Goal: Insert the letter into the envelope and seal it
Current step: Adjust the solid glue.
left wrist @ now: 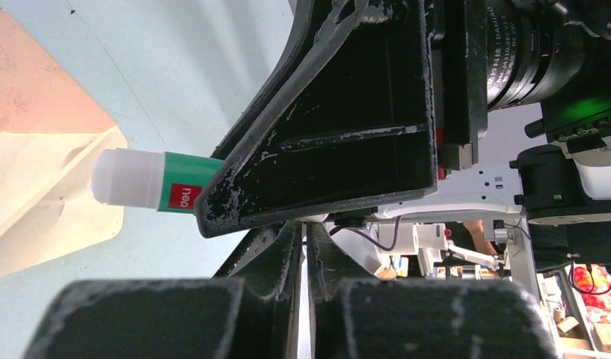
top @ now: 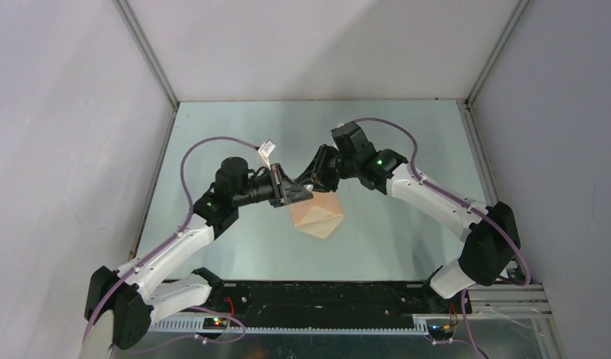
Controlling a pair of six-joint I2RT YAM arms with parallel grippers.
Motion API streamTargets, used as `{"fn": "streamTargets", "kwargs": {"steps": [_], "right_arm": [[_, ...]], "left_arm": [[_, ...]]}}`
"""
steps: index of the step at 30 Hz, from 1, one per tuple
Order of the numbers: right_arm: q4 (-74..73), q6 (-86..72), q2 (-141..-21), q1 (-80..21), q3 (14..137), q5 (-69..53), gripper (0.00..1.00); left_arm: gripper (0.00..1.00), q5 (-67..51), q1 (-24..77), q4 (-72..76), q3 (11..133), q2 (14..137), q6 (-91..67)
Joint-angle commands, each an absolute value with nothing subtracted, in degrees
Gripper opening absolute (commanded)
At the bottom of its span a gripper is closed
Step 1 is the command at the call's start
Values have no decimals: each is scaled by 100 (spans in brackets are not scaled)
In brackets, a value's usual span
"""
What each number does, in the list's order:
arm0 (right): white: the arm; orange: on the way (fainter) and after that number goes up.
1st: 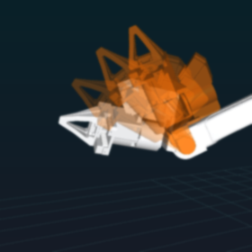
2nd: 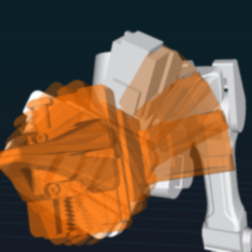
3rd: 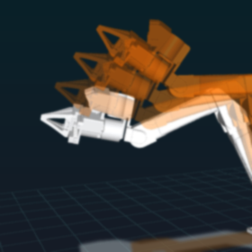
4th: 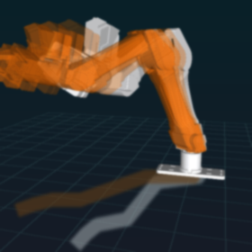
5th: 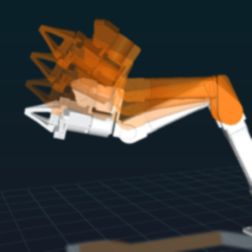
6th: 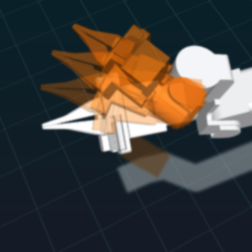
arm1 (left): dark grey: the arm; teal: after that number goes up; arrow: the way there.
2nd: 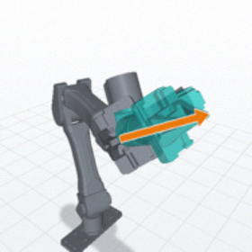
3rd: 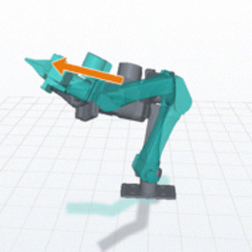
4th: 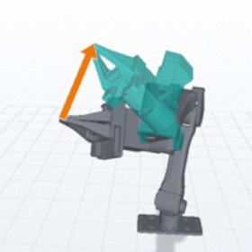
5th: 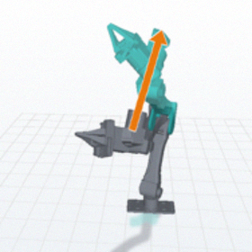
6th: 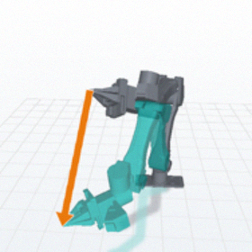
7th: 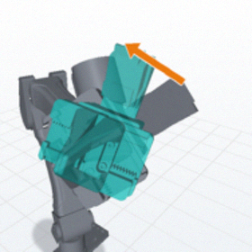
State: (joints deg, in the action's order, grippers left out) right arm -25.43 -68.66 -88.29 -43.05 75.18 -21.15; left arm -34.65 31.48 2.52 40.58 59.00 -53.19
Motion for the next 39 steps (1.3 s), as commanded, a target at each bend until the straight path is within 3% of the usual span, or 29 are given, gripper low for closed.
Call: {"fn": "streamTargets", "kwargs": {"steps": [1,28,39], "right_arm": [[-2316,-6930,-8881,-4437,7603,-2167,0],[-3063,-6175,-8713,-4709,7838,-1747,0],[-3919,-5448,-8961,-4638,8323,-1362,0]], "left_arm": [[8,-3280,3199,559,4246,5965,-5440],[8,-2915,3194,145,4509,5989,-5305],[17,-2939,3194,-909,4724,5511,-4656]]}}
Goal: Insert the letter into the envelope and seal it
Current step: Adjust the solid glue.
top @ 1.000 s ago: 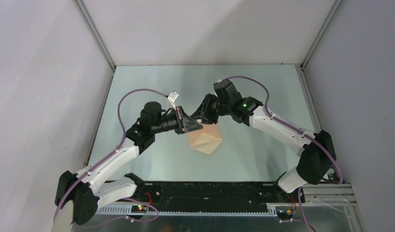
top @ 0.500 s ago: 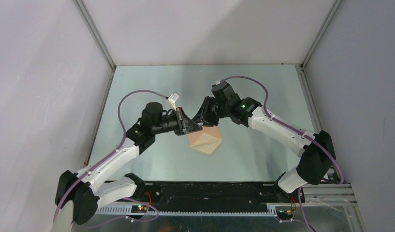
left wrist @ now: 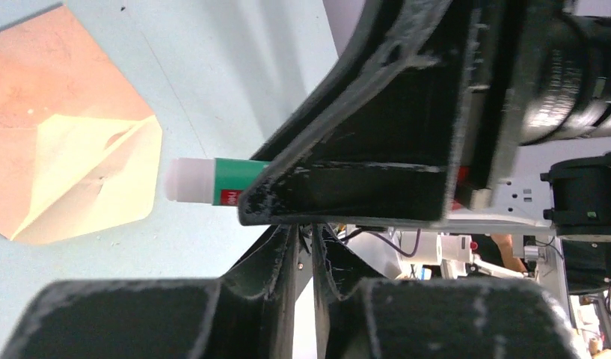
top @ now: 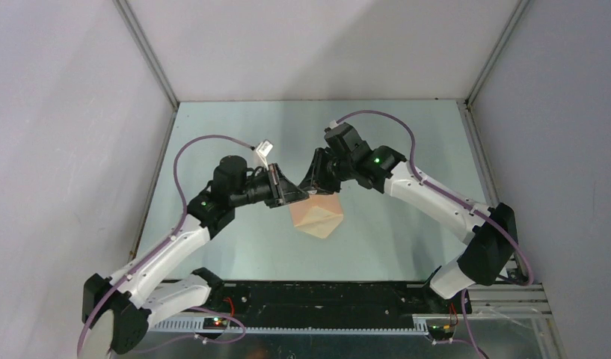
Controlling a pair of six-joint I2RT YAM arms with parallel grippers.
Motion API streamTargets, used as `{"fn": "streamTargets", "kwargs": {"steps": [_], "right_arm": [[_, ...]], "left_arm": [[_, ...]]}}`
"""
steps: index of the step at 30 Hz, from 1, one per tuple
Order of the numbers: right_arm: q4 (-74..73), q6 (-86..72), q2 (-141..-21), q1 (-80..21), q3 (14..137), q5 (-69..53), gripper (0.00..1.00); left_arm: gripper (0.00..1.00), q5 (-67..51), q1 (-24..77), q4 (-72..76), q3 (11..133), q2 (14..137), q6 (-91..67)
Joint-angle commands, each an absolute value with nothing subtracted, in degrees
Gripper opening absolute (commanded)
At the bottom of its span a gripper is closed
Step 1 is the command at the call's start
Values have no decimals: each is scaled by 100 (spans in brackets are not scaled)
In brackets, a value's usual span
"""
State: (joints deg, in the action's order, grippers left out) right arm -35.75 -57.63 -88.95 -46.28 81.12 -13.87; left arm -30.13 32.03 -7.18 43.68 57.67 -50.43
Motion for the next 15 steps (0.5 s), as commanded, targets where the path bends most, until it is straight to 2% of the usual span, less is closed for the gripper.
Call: {"fn": "streamTargets", "kwargs": {"steps": [1,4,8,15], "right_arm": [[-3887,-5451,-8967,-4605,8319,-1397,0],[-3659,-5363,-9037,-4537,8280,-1810,0],[-4060,-4332,-9334,-4410,8652,-1918,0],[-6563,-2753,-10489,-4451,10163,-717,0]], "left_arm": [[17,-2987,3196,-944,4714,5511,-4653],[16,-3004,3194,-988,4669,5382,-4631],[18,-2958,3109,-1413,4804,5041,-4316],[21,-3141,2005,-1790,4513,5021,-4633]]}}
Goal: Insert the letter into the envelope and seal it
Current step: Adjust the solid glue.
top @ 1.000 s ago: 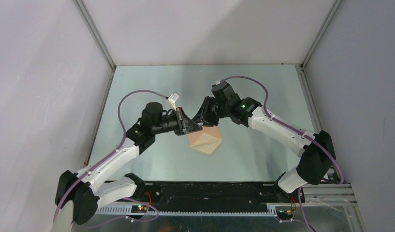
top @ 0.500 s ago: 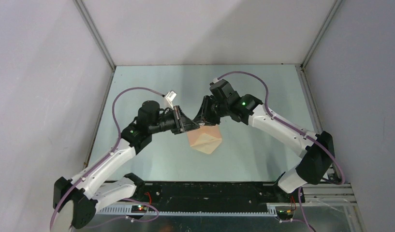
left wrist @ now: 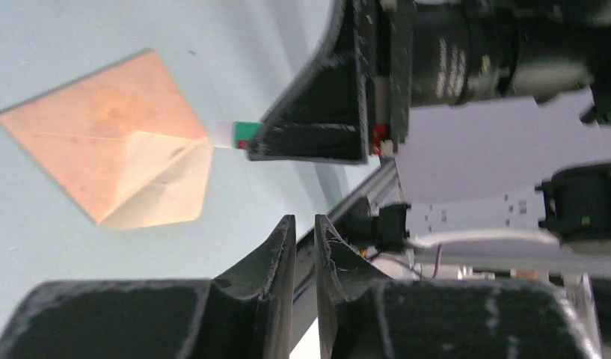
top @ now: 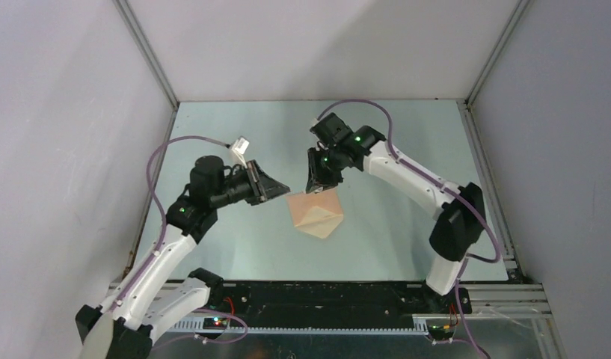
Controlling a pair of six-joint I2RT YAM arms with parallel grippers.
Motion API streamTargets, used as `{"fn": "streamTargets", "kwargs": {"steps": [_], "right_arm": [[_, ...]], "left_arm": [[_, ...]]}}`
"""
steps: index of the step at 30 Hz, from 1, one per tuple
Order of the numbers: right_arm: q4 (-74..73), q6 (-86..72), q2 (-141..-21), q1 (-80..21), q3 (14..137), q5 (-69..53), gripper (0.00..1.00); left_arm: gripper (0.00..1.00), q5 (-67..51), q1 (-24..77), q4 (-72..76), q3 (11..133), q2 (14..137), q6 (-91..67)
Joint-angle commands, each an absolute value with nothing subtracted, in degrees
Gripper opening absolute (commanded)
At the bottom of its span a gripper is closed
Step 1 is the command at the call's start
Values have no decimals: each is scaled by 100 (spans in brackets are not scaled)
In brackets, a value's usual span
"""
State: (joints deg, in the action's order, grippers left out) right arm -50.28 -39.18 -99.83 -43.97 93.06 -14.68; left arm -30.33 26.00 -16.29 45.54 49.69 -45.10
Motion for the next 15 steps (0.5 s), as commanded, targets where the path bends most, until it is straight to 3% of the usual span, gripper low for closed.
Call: {"fn": "streamTargets", "kwargs": {"steps": [1,8,15], "right_arm": [[-6758,-2536,-10615,-4512,10513,-587,0],[-8064,-1855,-11803,-4861,11976,186,0],[-7931,-1723,-12242,-5127,12085,673,0]], "left_arm": [[21,-3136,1855,-1777,4467,5068,-4694],[21,-3064,1764,-1443,4058,6019,-5030],[21,-2994,1759,-1013,3811,6924,-4975]]}}
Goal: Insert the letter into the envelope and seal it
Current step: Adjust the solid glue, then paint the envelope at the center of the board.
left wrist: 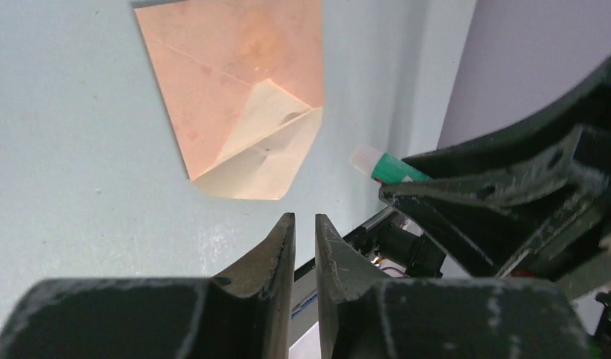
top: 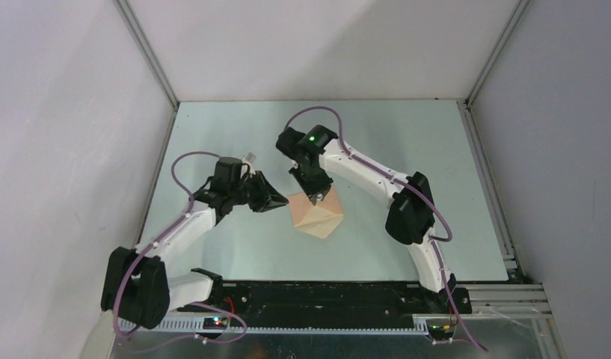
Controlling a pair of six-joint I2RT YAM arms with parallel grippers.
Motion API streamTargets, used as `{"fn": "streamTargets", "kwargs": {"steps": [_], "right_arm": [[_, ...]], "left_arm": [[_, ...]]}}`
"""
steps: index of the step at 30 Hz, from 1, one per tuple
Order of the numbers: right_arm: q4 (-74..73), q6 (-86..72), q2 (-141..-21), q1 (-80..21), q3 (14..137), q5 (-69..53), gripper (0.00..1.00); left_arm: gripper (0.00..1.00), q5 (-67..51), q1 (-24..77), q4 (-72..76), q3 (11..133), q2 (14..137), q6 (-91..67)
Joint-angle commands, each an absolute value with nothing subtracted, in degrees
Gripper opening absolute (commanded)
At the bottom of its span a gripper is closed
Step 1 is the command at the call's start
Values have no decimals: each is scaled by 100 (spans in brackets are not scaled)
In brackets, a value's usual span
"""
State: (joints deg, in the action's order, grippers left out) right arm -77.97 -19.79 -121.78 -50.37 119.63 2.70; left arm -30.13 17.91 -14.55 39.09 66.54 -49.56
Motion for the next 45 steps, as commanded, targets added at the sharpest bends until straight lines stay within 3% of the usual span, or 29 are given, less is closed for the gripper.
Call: {"fn": "streamTargets", "kwargs": {"steps": [1,23,45], "right_arm": [[-7797,-1778,-12238,-5131,12045,680,0],[-7340,-2261,-13307,-4756,12238,-64,0],[-7563,-2322,-14087,-4662,12993,-131,0]], "left_arm": [[21,-3001,1767,-904,3782,6995,-4988],[19,-1932,2187,-432,4276,9102,-5458],[18,-1819,2229,-387,4201,9623,-5572]]}}
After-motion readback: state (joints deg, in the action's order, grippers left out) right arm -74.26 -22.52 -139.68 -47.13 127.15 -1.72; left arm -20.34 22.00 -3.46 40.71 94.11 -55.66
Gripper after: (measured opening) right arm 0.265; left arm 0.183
